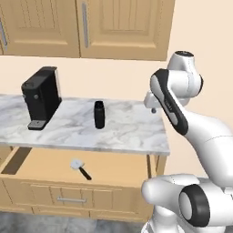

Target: Pick the pizza cutter from the drawer and place it on the counter.

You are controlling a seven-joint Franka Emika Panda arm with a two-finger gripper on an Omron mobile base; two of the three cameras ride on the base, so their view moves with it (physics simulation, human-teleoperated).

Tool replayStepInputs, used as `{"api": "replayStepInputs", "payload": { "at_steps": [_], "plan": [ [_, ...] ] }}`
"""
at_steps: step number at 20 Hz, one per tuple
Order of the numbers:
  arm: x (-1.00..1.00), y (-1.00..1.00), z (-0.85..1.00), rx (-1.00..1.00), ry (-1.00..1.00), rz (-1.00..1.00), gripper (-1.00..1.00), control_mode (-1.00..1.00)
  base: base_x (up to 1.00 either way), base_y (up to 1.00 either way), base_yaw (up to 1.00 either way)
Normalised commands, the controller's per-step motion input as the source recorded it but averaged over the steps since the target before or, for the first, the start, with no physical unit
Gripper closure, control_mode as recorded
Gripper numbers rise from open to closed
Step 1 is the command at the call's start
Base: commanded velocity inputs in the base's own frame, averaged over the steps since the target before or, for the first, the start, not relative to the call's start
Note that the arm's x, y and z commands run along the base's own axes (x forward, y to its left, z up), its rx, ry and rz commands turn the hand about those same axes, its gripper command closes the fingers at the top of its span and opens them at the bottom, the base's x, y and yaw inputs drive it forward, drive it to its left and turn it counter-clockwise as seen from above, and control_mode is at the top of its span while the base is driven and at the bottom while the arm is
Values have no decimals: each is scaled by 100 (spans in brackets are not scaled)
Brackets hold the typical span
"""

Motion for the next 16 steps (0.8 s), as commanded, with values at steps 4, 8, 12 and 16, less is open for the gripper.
{"api": "replayStepInputs", "payload": {
  "at_steps": [4,8,12,16],
  "plan": [
    [0,0,0,0,0,0,-100,100,-27,-25,67],
    [0,0,0,0,0,0,-100,100,-35,-71,64],
    [0,0,0,0,0,0,-100,100,-42,-89,57],
    [0,0,0,0,0,0,-100,100,-19,-70,52]
  ]
}}
